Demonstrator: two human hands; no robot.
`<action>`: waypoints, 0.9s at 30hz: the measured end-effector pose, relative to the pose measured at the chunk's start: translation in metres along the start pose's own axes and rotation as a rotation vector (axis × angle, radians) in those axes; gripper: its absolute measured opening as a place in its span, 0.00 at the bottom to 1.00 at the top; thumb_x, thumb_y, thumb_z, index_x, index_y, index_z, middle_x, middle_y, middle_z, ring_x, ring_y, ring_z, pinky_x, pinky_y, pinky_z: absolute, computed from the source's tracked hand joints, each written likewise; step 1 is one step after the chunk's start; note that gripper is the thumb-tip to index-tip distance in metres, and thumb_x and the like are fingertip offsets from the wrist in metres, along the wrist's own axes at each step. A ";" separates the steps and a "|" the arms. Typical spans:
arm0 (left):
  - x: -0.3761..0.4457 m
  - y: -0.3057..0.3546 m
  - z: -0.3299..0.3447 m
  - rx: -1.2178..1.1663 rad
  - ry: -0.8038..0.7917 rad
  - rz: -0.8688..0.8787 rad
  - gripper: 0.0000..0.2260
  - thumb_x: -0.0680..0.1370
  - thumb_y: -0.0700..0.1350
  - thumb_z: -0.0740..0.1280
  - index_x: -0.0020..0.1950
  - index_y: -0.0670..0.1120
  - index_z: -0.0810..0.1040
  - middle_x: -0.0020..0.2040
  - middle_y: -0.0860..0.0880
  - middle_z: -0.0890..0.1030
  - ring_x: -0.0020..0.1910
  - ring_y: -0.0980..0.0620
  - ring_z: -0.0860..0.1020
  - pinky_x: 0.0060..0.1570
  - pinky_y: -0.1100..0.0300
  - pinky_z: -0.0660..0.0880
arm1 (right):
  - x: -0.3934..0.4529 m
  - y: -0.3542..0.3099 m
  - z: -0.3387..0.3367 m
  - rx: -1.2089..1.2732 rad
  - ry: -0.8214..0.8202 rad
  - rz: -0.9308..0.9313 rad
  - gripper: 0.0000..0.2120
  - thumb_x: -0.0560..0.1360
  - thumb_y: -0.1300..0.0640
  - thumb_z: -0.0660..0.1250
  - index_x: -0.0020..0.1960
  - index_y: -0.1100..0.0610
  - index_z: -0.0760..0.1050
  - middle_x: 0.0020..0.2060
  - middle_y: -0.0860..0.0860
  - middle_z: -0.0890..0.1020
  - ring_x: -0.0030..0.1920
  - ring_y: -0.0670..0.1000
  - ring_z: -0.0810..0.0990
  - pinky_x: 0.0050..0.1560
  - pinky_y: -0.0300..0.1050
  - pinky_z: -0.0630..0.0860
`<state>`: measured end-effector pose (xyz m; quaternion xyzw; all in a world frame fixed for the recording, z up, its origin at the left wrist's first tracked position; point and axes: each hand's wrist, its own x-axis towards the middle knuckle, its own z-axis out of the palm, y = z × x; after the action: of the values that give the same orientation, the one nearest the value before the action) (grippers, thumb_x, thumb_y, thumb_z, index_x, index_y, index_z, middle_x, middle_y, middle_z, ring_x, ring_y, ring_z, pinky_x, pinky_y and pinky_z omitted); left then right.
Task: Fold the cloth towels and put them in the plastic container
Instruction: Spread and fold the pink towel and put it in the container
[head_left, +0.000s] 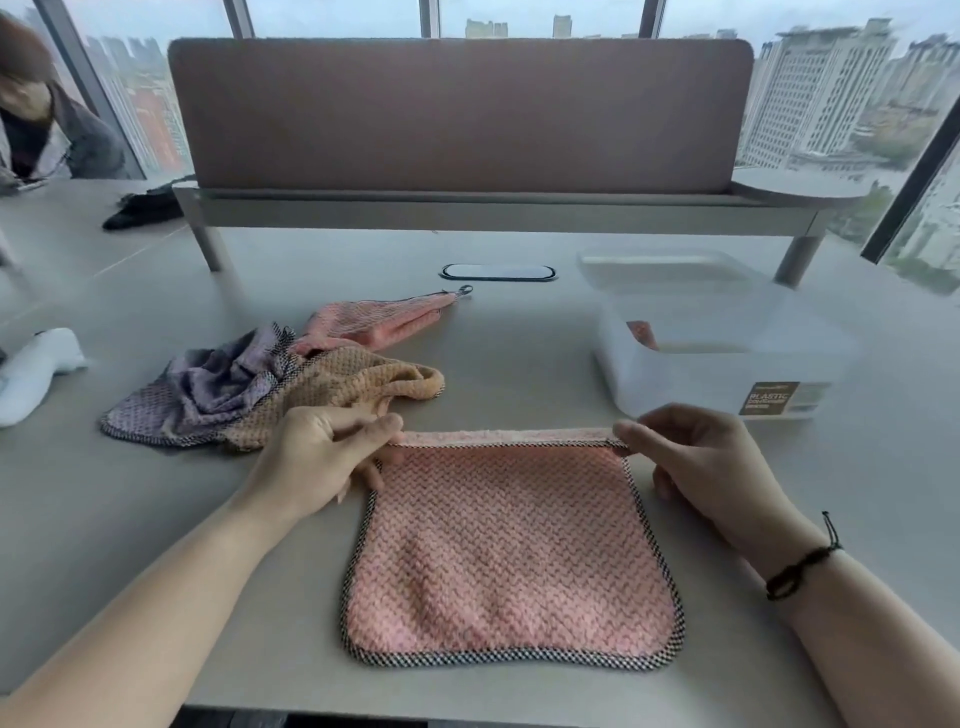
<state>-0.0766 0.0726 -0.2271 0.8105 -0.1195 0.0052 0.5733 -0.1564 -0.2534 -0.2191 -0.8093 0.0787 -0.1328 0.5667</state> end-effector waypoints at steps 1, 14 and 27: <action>-0.005 0.001 0.000 0.027 -0.014 0.010 0.07 0.73 0.48 0.72 0.40 0.45 0.86 0.34 0.44 0.86 0.22 0.53 0.78 0.17 0.66 0.65 | -0.002 0.002 -0.001 -0.015 -0.002 -0.004 0.09 0.69 0.54 0.77 0.39 0.59 0.82 0.31 0.51 0.85 0.23 0.50 0.72 0.26 0.36 0.67; -0.024 0.001 0.001 0.227 -0.026 0.105 0.05 0.71 0.41 0.78 0.35 0.46 0.85 0.30 0.50 0.84 0.25 0.59 0.77 0.29 0.70 0.73 | -0.018 0.012 -0.008 -0.176 -0.112 -0.043 0.07 0.66 0.58 0.80 0.38 0.53 0.82 0.32 0.52 0.84 0.30 0.47 0.76 0.37 0.43 0.72; -0.027 0.004 0.004 0.748 0.111 0.458 0.12 0.72 0.60 0.69 0.37 0.54 0.83 0.29 0.58 0.73 0.27 0.60 0.71 0.25 0.65 0.67 | -0.022 0.009 0.003 -0.478 0.092 -0.188 0.09 0.68 0.48 0.77 0.45 0.44 0.80 0.35 0.45 0.76 0.32 0.43 0.73 0.36 0.40 0.70</action>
<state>-0.1043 0.0728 -0.2283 0.9135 -0.2550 0.2183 0.2300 -0.1768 -0.2475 -0.2308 -0.9170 0.0579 -0.1994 0.3404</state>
